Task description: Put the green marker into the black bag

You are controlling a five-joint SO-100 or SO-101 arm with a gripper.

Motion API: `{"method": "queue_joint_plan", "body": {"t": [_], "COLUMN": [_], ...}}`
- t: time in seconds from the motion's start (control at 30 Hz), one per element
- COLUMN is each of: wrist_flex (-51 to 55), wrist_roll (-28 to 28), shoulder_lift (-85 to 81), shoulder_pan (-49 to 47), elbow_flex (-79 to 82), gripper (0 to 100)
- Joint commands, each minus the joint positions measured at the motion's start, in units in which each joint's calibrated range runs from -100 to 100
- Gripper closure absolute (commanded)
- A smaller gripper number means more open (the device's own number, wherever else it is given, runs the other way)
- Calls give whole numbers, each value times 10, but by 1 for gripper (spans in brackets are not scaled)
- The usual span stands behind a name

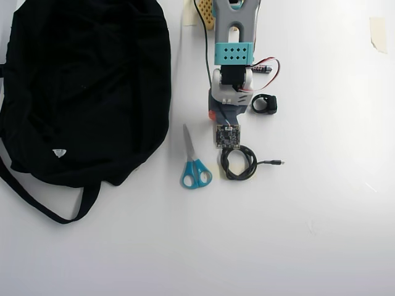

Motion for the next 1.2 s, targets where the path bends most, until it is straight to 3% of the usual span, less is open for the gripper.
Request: {"method": "queue_joint_plan", "body": {"t": [0.0, 0.2, 1.17], "wrist_flex": [0, 1, 14], "wrist_roll": [0, 0, 1], "shoulder_lift": [4, 4, -7], "shoulder_pan": [0, 0, 0], "elbow_flex": [-2, -2, -5], "gripper": [92, 98, 98]}}
